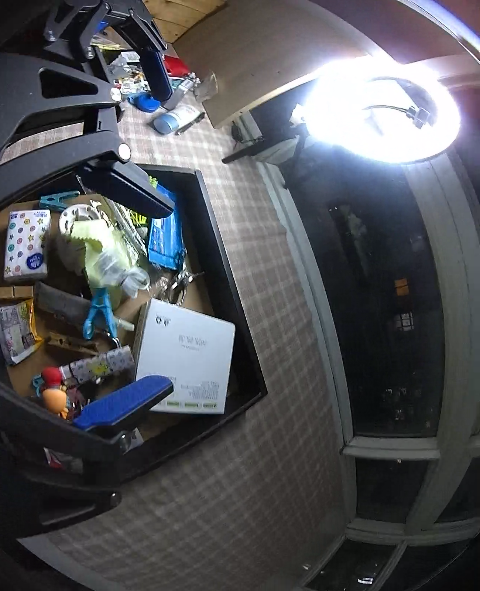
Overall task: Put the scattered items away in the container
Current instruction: 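Carry both items to the black tray and open both tools to drop them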
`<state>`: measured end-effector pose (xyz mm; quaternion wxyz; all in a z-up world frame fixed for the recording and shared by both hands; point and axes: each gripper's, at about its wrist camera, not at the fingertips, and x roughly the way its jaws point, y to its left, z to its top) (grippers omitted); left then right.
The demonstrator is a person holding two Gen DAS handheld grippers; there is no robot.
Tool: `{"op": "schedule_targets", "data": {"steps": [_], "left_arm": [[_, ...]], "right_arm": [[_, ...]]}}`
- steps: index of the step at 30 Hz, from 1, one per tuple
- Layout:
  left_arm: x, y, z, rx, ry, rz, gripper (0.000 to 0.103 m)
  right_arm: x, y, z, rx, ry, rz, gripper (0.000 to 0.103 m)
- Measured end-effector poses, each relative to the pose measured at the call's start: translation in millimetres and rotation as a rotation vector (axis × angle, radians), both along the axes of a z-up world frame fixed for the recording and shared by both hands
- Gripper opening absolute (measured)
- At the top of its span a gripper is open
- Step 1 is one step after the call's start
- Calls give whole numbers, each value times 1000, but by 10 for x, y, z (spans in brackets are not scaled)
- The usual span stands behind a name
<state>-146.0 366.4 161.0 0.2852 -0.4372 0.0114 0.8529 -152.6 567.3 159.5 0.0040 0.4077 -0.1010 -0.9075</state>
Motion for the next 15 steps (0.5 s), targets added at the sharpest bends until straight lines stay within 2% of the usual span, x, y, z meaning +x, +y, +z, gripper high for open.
{"op": "schedule_targets", "data": {"steps": [8,15], "left_arm": [[-78,-445,-100,-13,-24,116,87],[-44,-1092,-302,-53,-58,239,82]], "right_arm": [[-121,-377,-81,4,-14,110,87],[-318,-951,-115,-8,-17,294,87]]}}
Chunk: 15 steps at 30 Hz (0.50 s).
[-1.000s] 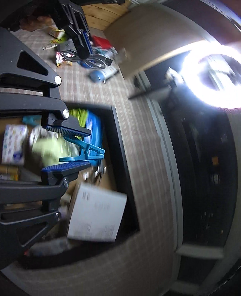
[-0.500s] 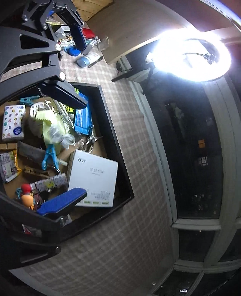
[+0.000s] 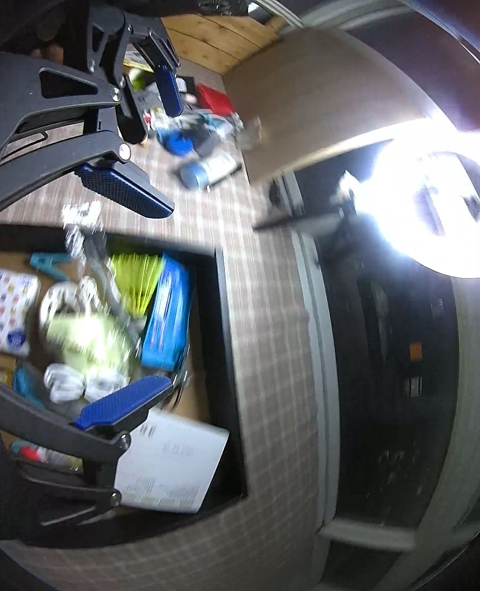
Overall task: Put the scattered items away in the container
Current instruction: 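Carry both items to the black tray and open both tools to drop them, then grasp the AQUA sunscreen tube with the right tool while the left tool grasps a snack packet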
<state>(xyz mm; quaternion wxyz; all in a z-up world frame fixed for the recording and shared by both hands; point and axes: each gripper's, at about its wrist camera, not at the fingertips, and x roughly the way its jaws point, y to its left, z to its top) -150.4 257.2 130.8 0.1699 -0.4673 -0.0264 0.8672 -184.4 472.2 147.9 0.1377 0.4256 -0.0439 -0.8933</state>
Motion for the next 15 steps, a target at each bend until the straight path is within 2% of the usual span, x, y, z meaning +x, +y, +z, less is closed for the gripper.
{"op": "schedule_targets", "data": {"steps": [6,9,15], "left_arm": [[114,-759,-227,-15,-54,160,74],[222,-1108,-371,-15,-94,234,65],[364,-1462,-664,23,-181,312,56]], "right_arm": [[-126,-652,-50,5,-8,174,87],[-154,-979,-121,15,-21,261,87],[-245,-1548,-328,46,-62,407,87]]}}
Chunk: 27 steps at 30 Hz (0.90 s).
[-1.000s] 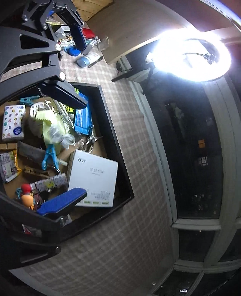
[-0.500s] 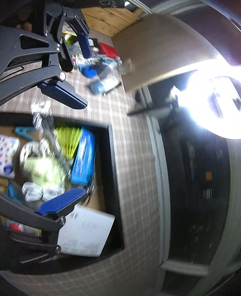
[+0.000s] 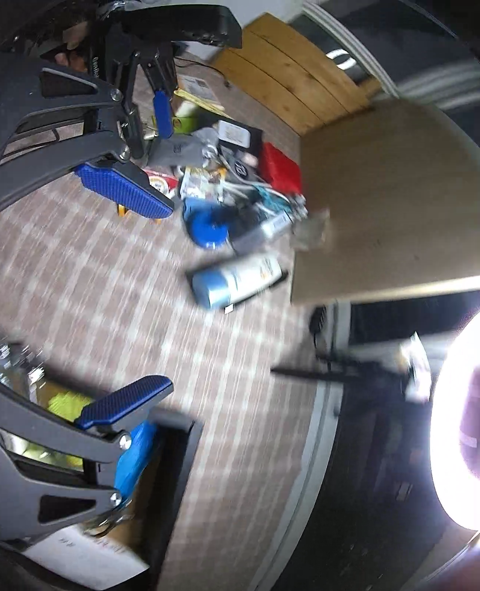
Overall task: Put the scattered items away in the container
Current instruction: 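Grasp the AQUA sunscreen tube with the right tool while the left tool grasps a snack packet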
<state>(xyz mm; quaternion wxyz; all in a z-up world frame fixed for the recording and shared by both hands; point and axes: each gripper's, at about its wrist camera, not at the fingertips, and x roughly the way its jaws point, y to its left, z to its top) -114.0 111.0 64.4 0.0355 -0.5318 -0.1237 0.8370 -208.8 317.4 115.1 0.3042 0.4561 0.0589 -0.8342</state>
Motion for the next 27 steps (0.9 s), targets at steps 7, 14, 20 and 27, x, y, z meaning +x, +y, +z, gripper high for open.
{"op": "schedule_targets", "data": {"steps": [7,14,20,27], "left_arm": [[-73,60,-149,8,-32,-9,50],[-212,56,-310,21,-74,-3,41],[-307,57,-365,21,-85,2,32],[-345,71,-443,29,-102,-9,25]], "right_arm": [[-294,-522,-164,72,-17,125,87],[-632,-849,-483,141,-64,176,85],[-860,-1005,-702,158,-124,183,70],[-961,-1146,-865,189,-155,213,70]]}}
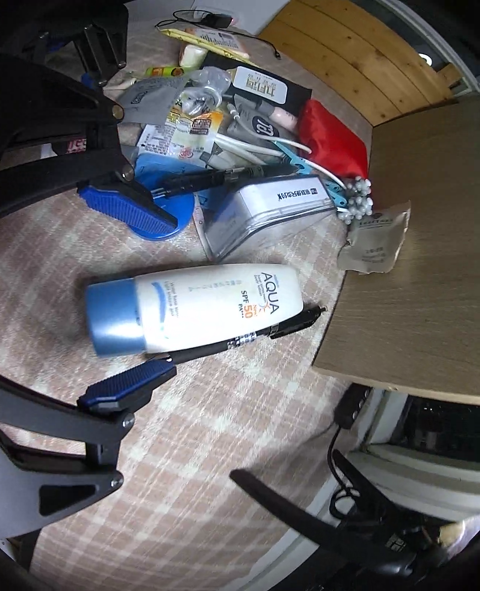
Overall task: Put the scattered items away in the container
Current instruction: 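Grasp the AQUA sunscreen tube with the right tool while the left tool grasps a snack packet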
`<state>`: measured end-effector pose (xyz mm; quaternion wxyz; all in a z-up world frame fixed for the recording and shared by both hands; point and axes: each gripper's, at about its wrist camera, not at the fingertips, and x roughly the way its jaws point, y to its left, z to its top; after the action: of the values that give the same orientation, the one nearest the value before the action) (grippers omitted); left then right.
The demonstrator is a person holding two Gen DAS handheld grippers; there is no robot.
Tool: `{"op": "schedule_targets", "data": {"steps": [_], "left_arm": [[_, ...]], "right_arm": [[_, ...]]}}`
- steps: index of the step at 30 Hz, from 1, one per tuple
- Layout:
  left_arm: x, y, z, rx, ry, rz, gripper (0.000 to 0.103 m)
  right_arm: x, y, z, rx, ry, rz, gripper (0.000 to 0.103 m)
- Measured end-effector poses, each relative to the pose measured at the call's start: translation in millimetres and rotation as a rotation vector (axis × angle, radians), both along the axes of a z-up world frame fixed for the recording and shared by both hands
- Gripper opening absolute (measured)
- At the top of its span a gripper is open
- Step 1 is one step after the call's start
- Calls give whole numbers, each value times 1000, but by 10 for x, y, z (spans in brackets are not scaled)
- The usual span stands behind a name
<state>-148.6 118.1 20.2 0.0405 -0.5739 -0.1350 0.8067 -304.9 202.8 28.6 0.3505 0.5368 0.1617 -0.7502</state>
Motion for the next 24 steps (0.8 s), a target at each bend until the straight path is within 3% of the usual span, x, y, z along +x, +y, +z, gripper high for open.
{"op": "schedule_targets", "data": {"steps": [7,9,11,15,19,24], "left_arm": [[-10,-11,-23,2,1,7,20],[-10,-17,-12,-7,10,8,19],[-2,-7,1,-12,20,4,17],[-7,61,10,-18,32,-2,14],[1,107,50,-21,46,-16,9],[-11,110,47,-7,52,-14,4]], "right_arm": [[-32,-55,-50,18,25,10,70],[-23,-46,-47,35,49,12,62],[-21,-4,-23,33,54,8,47],[-53,115,-24,-12,-4,-9,46],[-33,60,-77,23,-42,38,46],[36,-79,-95,82,40,60,46]]}}
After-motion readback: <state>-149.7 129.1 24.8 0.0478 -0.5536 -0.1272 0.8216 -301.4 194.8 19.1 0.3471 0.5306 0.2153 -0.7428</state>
